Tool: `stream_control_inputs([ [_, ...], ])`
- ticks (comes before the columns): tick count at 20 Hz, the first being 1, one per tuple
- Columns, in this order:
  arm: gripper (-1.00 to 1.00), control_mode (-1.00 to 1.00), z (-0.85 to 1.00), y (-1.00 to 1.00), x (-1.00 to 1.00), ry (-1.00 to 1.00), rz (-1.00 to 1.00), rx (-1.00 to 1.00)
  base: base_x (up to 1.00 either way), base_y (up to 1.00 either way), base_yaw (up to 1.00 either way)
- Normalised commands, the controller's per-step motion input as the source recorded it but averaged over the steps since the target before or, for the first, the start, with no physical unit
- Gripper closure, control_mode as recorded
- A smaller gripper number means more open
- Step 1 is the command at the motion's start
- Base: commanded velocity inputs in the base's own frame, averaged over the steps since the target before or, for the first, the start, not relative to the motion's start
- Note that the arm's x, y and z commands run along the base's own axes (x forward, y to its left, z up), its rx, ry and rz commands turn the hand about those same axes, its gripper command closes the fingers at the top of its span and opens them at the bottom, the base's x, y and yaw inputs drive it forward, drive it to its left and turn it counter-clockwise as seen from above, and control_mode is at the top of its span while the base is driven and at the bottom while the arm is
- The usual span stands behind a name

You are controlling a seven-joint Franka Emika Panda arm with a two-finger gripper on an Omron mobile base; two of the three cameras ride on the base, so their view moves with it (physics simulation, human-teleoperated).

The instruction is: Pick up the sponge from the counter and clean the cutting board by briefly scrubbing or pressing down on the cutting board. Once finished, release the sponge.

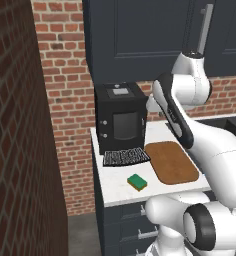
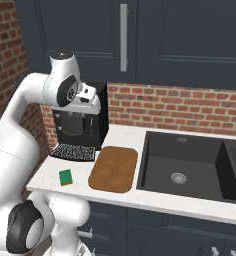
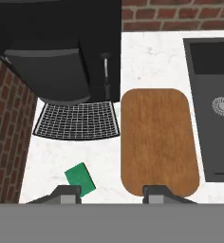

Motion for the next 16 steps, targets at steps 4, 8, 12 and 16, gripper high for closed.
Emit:
stream_control_inputs([
  [4,-1.0,-1.0,-0.16,0.05,-0.04,0.0,0.0,0.0,0.0,0.0,0.0],
  [8,-1.0,-1.0,-0.45,0.42,-0.18,0.0,0.0,-0.03,0.0,0.0,0.0],
  [12,-1.0,-1.0,-0.58,0.59,-0.16,0.0,0.0,-0.04,0.0,0.0,0.0],
  [16,-1.0,-1.0,-0.53,0.49,-0.08,0.0,0.02,0.0,0.0,0.0,0.0],
])
